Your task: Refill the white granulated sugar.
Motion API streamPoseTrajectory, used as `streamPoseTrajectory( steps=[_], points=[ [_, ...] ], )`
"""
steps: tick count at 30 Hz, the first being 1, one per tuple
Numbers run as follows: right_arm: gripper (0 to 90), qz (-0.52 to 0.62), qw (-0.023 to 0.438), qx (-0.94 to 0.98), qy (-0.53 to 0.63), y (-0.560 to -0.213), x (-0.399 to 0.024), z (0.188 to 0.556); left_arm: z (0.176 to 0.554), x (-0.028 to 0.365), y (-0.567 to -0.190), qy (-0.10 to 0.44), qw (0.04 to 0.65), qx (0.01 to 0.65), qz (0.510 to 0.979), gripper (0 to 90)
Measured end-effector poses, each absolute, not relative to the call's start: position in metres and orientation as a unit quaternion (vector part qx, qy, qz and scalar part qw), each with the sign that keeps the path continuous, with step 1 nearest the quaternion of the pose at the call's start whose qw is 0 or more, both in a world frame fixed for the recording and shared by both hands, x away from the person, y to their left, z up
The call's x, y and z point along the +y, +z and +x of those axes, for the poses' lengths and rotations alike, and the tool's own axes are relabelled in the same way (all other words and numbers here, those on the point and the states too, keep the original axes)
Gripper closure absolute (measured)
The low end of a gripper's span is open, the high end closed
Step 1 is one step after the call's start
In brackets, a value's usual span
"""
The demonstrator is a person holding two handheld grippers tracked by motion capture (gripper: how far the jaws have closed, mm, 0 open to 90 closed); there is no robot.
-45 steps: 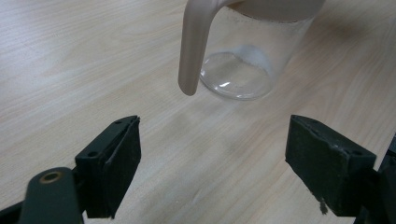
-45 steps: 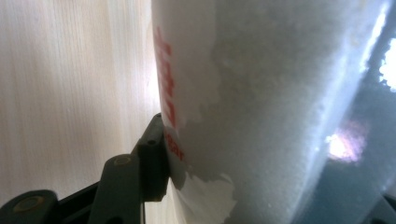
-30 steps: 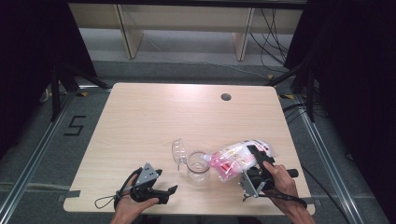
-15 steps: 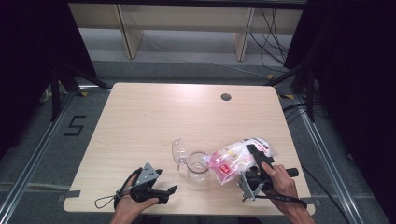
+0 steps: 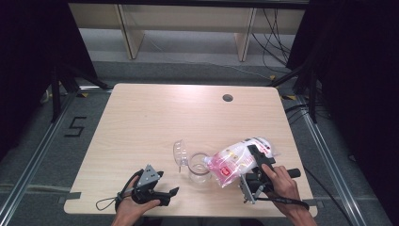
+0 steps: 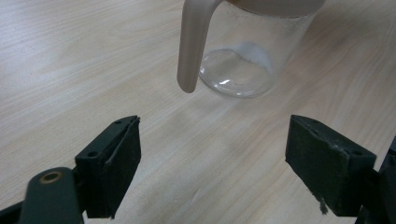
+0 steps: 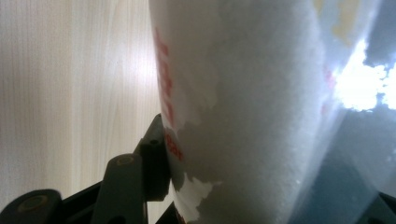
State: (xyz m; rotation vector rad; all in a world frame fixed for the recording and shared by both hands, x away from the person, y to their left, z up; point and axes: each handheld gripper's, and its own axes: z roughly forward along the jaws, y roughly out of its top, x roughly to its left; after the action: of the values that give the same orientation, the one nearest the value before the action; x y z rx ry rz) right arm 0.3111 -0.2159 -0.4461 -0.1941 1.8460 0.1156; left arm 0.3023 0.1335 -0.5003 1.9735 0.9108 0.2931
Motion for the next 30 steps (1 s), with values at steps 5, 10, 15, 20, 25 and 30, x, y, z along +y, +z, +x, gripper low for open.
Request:
streamPoseTrajectory(
  steps=[5,10,15,20,25,30],
  points=[
    [50.1,-0.081,0.597,0.796,0.058,-0.448,-0.214,0.31,0.303,0.135,-0.499,0.12,0.45,0.363,0.807,17.9],
    [50.3,-0.102,0.603,0.79,0.045,-0.444,-0.211,0.31,0.303,0.134,-0.5,0.127,0.457,0.37,0.798,17.9],
    [50.6,-0.111,0.607,0.786,0.046,-0.441,-0.208,0.31,0.303,0.134,-0.499,0.129,0.456,0.37,0.799,17.9],
    [50.8,-0.109,0.611,0.783,0.042,-0.442,-0.207,0.31,0.303,0.134,-0.5,0.126,0.456,0.368,0.801,17.9],
    [51.2,-0.114,0.615,0.779,0.035,-0.442,-0.206,0.309,0.303,0.134,-0.499,0.131,0.457,0.368,0.799,17.9],
    [51.5,-0.118,0.619,0.776,0.041,-0.443,-0.205,0.309,0.303,0.135,-0.499,0.129,0.449,0.363,0.806,17.9]
  ],
)
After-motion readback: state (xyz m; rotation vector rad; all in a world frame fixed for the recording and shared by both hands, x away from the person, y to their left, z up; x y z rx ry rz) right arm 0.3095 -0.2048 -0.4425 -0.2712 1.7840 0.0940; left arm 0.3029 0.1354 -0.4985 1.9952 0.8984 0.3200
